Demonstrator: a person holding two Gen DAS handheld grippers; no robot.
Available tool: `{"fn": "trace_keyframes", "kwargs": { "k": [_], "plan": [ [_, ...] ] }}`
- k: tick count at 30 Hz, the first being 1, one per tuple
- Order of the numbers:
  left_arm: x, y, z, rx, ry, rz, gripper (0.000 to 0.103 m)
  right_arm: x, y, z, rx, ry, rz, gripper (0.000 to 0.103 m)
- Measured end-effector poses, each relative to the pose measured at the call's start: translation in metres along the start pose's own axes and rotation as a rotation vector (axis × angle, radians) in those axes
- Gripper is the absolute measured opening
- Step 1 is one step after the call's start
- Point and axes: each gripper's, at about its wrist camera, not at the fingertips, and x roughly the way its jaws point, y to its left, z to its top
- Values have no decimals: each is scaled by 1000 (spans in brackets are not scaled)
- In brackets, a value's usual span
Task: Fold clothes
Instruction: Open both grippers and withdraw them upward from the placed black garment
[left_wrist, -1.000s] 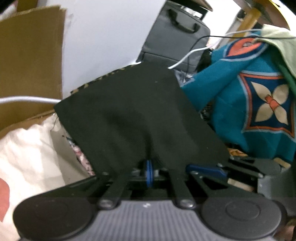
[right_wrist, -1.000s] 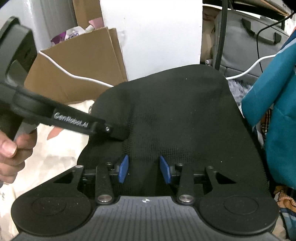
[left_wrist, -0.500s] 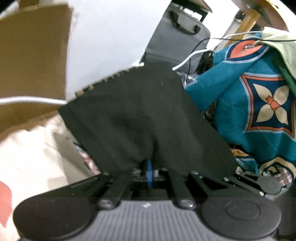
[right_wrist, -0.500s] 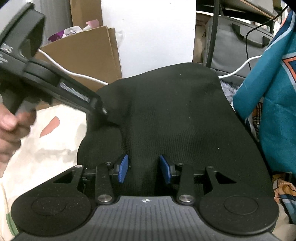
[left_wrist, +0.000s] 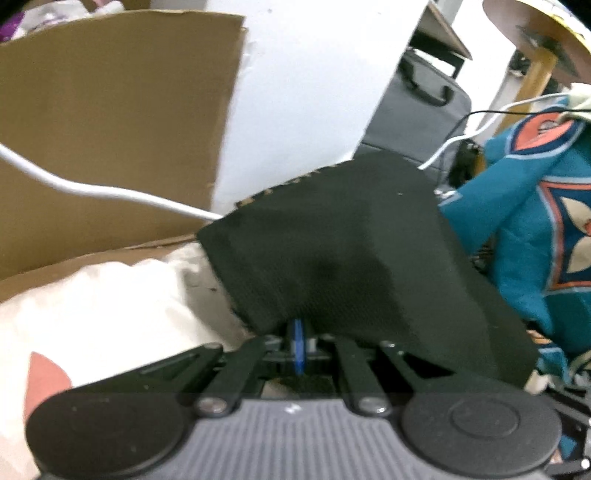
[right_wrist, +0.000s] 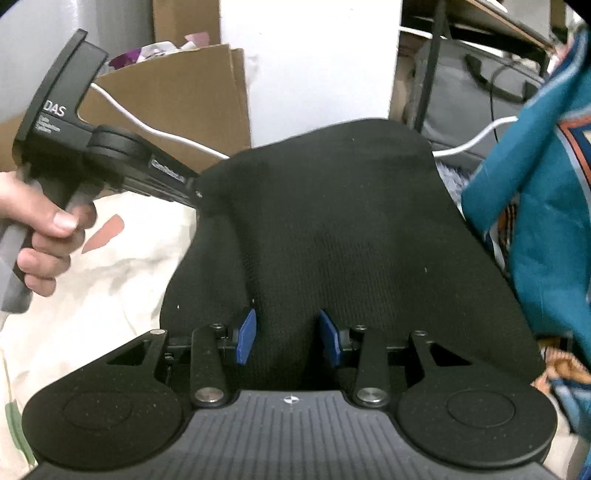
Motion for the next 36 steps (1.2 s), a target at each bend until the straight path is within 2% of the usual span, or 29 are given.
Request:
{"fn": "trace_keyframes", "kwargs": {
  "k": [3,8,11,12,14,17,19,22,24,30,36],
  "plan": [
    [-17,-1,-2,4,-19,8,4,-3,-1,-6,4,12,-7,44],
    [-49,0,-11,-15,-41,37,39,-18,-12,-10,27,24,-16,43],
    [-70,0,-15,-3,-49,86,55,-24,-21,-6,84,24,-20,46],
    [-78,1,-16,-2,-49,93,57,-26,-22,-3,97,23,-19,46],
    [-97,4,-16,-8,-47,109,68,-32,-23,2,116,23,-14,52],
    [-127,6,-19,-24,-59,124,86,-43,-18,9,124,25,-11,67],
    [-144,5,-20,-23,-38,127,91,-53,-18,14,136,21,-37,78],
    [-167,2,-19,-17,18,150,91,-66,-18,22,149,21,-60,82],
    [-183,0,-17,-10,43,170,96,-74,-19,28,165,56,-61,86],
    [-235,-11,-10,-10,66,227,97,-111,-18,62,206,108,-16,89],
    [-293,-21,-4,-87,94,271,97,-160,-12,96,252,135,24,92]
  ]
}}
